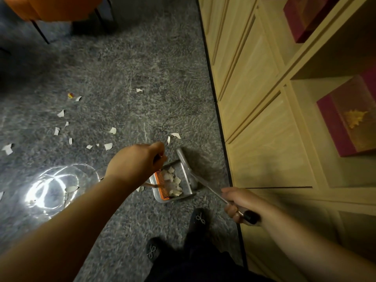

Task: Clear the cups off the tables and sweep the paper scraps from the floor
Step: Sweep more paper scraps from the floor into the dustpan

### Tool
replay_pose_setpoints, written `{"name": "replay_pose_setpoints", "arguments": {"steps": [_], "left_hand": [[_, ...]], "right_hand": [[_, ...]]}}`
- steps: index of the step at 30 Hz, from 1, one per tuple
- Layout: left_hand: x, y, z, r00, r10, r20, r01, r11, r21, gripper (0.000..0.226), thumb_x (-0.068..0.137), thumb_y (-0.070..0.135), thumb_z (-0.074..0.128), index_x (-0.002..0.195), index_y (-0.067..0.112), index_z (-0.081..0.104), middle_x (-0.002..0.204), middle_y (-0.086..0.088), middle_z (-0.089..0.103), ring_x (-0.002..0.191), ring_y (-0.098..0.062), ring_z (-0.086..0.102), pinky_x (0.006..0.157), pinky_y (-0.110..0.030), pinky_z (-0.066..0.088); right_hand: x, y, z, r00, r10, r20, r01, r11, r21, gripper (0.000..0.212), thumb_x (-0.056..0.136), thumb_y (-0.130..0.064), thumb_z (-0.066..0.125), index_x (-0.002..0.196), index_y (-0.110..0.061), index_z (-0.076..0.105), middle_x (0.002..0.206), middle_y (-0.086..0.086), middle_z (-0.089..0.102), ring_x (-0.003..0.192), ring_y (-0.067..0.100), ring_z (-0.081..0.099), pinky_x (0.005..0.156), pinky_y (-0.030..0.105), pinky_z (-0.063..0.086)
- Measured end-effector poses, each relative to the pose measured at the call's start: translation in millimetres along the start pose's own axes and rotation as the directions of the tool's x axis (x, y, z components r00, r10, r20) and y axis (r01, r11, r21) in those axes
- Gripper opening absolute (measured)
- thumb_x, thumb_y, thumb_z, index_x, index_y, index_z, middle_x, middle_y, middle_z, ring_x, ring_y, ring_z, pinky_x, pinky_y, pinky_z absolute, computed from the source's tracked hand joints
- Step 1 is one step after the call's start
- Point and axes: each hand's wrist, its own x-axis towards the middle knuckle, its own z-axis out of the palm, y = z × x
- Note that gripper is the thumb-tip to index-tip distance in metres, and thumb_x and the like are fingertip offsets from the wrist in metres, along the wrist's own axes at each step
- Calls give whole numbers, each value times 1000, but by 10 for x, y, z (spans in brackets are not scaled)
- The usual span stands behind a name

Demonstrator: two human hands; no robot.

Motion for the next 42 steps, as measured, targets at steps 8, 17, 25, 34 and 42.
{"name": "replay_pose_setpoints", "arguments": {"steps": [8, 17, 25, 34, 42], "left_hand": [[-187, -84, -32, 997, -63, 41, 66, 996, -67, 18, 92, 41, 61, 95, 24, 59, 75, 3, 65, 62, -22, 58, 51, -27, 42], [-804, -436, -165, 959, -282, -10, 276, 946, -171, 17, 90, 39, 65, 92, 23, 59, 74, 0, 65, 63, -22, 60, 52, -30, 46], [-1518, -921, -500, 892, -447, -75, 422, 880, -217, 15, 89, 40, 66, 88, 26, 59, 73, 3, 67, 64, -20, 61, 58, -35, 53], [-2453, -1389, -550, 803, -591, -81, 576, 803, -150, 18, 89, 42, 65, 90, 26, 57, 71, 2, 62, 61, -20, 56, 50, -27, 37], [-2850, -1621, -396, 719, -692, -67, 680, 720, -138, 22, 93, 45, 57, 90, 23, 55, 73, -2, 63, 64, -24, 57, 55, -33, 49]], "right_hand": [[-204, 196, 298, 998, -29, 61, 29, 1000, -6, 21, 102, -12, 41, 117, -25, 48, 48, 2, 44, 31, 7, 37, 32, 13, 30], [-393, 214, 541, 995, -101, 2, 101, 994, -31, 29, 103, -14, 41, 129, -26, 42, 57, 5, 44, 32, 7, 39, 33, 13, 31], [-226, 79, 1153, 990, -132, -47, 125, 984, -123, 42, 102, -12, 41, 143, -22, 35, 61, 8, 42, 29, 8, 37, 33, 13, 31], [20, 159, 2085, 994, -105, 2, 101, 949, -298, 39, 103, -14, 38, 141, -23, 37, 62, 5, 41, 30, 5, 37, 34, 11, 29], [290, 226, 2680, 999, -50, -17, 31, 813, -582, 35, 103, -17, 36, 137, -13, 42, 61, 5, 38, 44, 10, 33, 37, 13, 25]]}}
